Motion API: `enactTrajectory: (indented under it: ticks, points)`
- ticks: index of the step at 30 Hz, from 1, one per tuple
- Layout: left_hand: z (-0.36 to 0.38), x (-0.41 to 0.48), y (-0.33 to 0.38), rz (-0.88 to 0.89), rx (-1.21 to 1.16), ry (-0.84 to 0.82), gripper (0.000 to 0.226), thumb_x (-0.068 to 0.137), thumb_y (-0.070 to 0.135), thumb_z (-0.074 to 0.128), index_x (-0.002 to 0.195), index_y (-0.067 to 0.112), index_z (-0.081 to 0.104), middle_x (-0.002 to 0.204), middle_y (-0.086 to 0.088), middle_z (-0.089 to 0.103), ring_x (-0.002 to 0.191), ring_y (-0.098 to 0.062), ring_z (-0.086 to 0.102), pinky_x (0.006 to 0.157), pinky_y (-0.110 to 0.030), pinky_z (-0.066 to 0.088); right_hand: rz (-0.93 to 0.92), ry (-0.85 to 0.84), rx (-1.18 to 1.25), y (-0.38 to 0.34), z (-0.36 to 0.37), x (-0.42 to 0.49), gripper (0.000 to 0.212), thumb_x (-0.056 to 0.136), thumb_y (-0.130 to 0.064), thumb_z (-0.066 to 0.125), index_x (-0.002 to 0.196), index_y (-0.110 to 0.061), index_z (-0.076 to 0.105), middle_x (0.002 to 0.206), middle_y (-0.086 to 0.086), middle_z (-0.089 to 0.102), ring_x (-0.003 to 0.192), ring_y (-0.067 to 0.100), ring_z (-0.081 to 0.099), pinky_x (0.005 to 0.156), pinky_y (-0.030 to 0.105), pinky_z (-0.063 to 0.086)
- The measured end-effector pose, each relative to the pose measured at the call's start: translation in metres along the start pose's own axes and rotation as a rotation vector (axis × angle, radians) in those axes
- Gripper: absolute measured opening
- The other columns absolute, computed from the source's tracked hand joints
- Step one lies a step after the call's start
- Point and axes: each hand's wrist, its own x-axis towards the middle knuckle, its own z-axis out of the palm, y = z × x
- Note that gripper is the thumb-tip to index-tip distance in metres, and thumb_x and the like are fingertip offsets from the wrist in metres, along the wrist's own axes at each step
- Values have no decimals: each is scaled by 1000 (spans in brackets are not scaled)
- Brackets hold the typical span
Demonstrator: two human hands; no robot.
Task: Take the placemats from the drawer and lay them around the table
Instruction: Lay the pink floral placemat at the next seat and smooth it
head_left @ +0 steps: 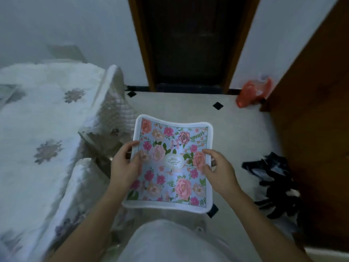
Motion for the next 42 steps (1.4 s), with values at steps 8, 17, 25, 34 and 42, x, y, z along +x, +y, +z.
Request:
enactTrajectory:
  ticks: [8, 17, 25, 34, 42]
  points:
    - [-85, 33, -11, -151, -18, 482, 27, 91, 25, 68, 109, 45, 64, 96, 7, 72, 75, -11, 69, 52, -23, 52, -229, -391, 34, -99, 78, 129, 43, 89, -16, 63, 126, -36, 59, 96, -18, 64, 79, 1, 66, 66, 26, 60]
    - [-149, 129, -19, -128, -22, 634, 26, 91, 28, 69, 108, 47, 64, 104, 23, 68, 87, -3, 68, 66, -32, 59, -417, -448, -85, -190, 152, 231, 44, 90, -19, 61, 128, -41, 54, 105, -14, 60, 83, 4, 64, 74, 30, 60]
    - [-189, 212, -11, -107, 5, 653, 26, 93, 28, 64, 114, 44, 63, 100, 24, 68, 83, -3, 68, 53, -23, 57, -416, -472, -2, -236, 195, 295, 41, 92, -21, 61, 128, -41, 55, 102, -20, 56, 83, -6, 63, 61, 14, 56]
    - [-210, 263, -35, -252, 7, 837, 25, 95, 28, 61, 116, 41, 62, 106, 18, 67, 88, -11, 68, 53, -22, 57, -540, -702, -72, -281, 270, 382, 40, 94, -26, 60, 130, -41, 53, 111, -22, 58, 87, -7, 60, 65, 15, 56]
    - [-211, 282, -37, -424, -6, 1093, 28, 90, 29, 66, 116, 39, 63, 105, 12, 70, 81, -11, 71, 59, -36, 62, -698, -958, -178, -324, 338, 459, 44, 93, -25, 58, 135, -38, 51, 112, -8, 62, 87, 6, 64, 77, 34, 59]
